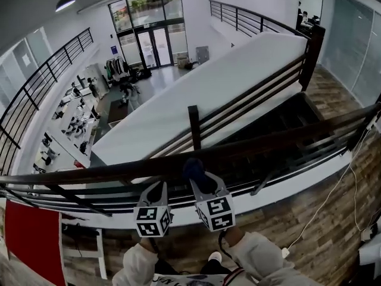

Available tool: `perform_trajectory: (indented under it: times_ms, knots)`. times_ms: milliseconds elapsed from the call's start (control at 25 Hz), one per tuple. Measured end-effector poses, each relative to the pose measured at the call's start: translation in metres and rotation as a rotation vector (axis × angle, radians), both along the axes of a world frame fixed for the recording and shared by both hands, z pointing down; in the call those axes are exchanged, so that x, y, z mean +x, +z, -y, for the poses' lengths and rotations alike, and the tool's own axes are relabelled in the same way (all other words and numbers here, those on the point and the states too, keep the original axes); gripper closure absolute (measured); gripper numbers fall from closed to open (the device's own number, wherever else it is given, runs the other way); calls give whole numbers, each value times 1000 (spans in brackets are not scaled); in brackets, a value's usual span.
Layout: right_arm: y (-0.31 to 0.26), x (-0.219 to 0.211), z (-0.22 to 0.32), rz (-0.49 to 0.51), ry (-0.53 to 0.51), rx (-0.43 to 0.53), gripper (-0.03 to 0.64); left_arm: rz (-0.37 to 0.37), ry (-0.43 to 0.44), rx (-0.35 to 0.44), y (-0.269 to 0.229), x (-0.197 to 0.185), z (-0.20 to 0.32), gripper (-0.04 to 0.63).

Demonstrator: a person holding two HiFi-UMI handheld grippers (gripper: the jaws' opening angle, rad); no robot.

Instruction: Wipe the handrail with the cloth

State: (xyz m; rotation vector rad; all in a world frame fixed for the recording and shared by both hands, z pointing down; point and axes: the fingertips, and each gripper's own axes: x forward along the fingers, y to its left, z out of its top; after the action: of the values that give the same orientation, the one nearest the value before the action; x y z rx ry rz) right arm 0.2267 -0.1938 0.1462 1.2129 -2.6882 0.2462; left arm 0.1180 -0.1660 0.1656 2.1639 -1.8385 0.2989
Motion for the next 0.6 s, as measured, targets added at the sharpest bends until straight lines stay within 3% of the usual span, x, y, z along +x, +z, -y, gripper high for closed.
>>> perform_trajectory:
  times_ms: [280,600]
  knots:
    - [25,-131,-43,6,-132,-27,523,14,-69,14,15,-116,-36,592]
    - [55,-320,-103,-43,-289,-37,523,12,-151,7,45,-281,-98,592]
